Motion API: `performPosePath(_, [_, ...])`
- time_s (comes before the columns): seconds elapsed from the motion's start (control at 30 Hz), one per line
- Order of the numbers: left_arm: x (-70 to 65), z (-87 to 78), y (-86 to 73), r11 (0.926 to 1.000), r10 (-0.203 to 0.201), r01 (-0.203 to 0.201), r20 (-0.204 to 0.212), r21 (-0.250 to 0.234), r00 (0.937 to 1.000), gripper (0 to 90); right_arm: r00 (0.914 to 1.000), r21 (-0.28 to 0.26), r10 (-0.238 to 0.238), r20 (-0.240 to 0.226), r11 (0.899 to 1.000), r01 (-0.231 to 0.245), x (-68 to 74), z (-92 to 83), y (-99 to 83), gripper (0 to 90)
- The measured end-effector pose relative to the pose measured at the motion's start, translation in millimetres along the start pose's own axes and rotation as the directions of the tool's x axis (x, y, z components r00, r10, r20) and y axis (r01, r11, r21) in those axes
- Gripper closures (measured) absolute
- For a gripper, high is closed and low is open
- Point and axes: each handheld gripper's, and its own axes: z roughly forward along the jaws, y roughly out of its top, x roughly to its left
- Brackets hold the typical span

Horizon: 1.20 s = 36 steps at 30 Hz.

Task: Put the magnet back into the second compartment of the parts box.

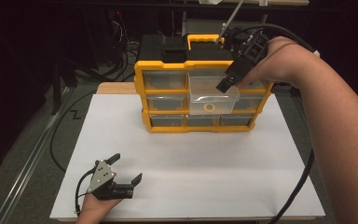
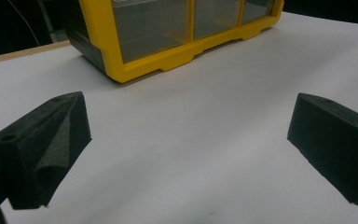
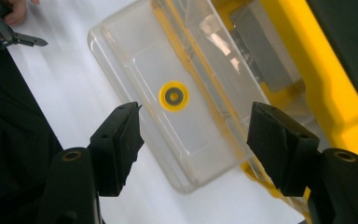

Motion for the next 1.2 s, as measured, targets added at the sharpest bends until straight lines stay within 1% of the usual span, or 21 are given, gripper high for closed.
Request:
performPosePath(0.07, [0.0,0.1,0.0,1.0000,0.000,0.000,-0.001,0.000,1.0000,0.4,1.0000,0.002,0.006,0.001,1.000,-0.006,0.6,-1.2,-2.5,35.2])
performPosePath(0.1, [0.2,0.0,0.1,1.0000,-0.003,0.003,-0.002,-0.001,1.0000,0.4,0.9999,0.000,0.012,0.003,1.000,-0.012,0.7,-3.2,-7.8,34.9])
performPosePath(0.13, [0.2,0.0,0.1,1.0000,-0.003,0.003,-0.002,-0.001,1.0000,0.4,0.9999,0.000,0.012,0.003,1.000,-0.012,0.7,-3.2,-7.8,34.9])
performPosePath(0.17, [0.3,-0.1,0.1,1.0000,-0.004,0.004,-0.003,-0.001,1.0000,0.5,0.9998,0.000,0.019,0.007,1.000,-0.019,1.4,-5.7,-14.0,34.7])
performPosePath(0.3, [0.2,0.3,0.0,1.0000,-0.005,0.005,-0.002,0.000,1.0000,0.4,0.9995,0.002,0.029,0.011,1.000,-0.029,1.8,-8.6,-24.2,33.2])
performPosePath(0.4, [0.5,0.4,0.2,1.0000,-0.003,0.003,-0.001,0.003,1.0000,0.4,0.9993,0.003,0.034,0.011,0.999,-0.034,2.3,-8.9,-32.2,32.2])
performPosePath(0.43, [0.5,0.4,0.2,1.0000,-0.003,0.003,-0.001,0.003,1.0000,0.4,0.9993,0.003,0.034,0.011,0.999,-0.034,2.3,-8.9,-32.2,32.2])
performPosePath(0.5, [1.1,0.2,0.2,1.0000,-0.005,0.005,-0.003,0.003,1.0000,0.4,0.9988,0.008,0.048,0.007,0.999,-0.048,2.0,-7.7,-40.2,31.0])
performPosePath(0.53, [1.1,0.2,0.2,1.0000,-0.005,0.005,-0.003,0.003,1.0000,0.4,0.9988,0.008,0.048,0.007,0.999,-0.048,2.0,-7.7,-40.2,31.0])
performPosePath(0.57, [1.3,0.2,0.3,0.9999,-0.015,0.015,-0.001,-0.005,0.9999,0.4,0.9982,0.009,0.060,0.008,0.998,-0.060,1.8,-7.2,-46.1,30.6])
performPosePath(0.67, [1.8,0.0,0.2,0.9998,-0.018,0.018,-0.003,-0.007,0.9998,0.4,0.9980,0.005,0.063,0.005,0.998,-0.063,2.3,-6.6,-50.9,30.1])
performPosePath(0.77, [2.6,-0.4,0.3,0.9997,-0.024,0.024,-0.004,-0.009,0.9997,0.4,0.9970,0.008,0.076,0.008,0.997,-0.077,3.5,-5.5,-59.4,27.8])
performPosePath(0.8, [2.6,-0.4,0.3,0.9997,-0.024,0.024,-0.004,-0.009,0.9997,0.4,0.9970,0.008,0.076,0.008,0.997,-0.077,3.5,-5.5,-59.4,27.8])
performPosePath(0.83, [3.2,-0.6,0.3,0.9996,-0.026,0.026,-0.005,-0.010,0.9997,0.4,0.9967,0.005,0.081,0.010,0.997,-0.081,4.3,-4.8,-64.6,26.4])
performPosePath(0.87, [3.2,-0.6,0.3,0.9996,-0.026,0.026,-0.005,-0.010,0.9997,0.4,0.9967,0.005,0.081,0.010,0.997,-0.081,4.3,-4.8,-64.6,26.4])
performPosePath(0.97, [3.7,-0.9,0.2,0.9995,-0.029,0.029,-0.009,-0.016,0.9995,0.4,0.9958,0.001,0.091,0.009,0.996,-0.091,6.0,-2.7,-73.7,22.0])
performPosePath(1.03, [4.2,-1.3,0.2,0.9995,-0.030,0.029,-0.011,-0.015,0.9995,0.4,0.9957,-0.003,0.092,0.008,0.996,-0.092,6.2,-1.8,-75.3,21.3])
performPosePath(1.1, [4.7,-1.9,0.5,0.9993,-0.033,0.032,-0.011,-0.020,0.9994,0.2,0.9947,0.005,0.103,0.010,0.995,-0.103,8.1,2.0,-82.3,17.6])
performPosePath(1.2, [4.7,-1.9,0.6,0.9990,-0.037,0.037,-0.011,-0.023,0.9993,0.2,0.9944,0.011,0.105,0.015,0.994,-0.105,9.2,4.1,-86.3,15.6])
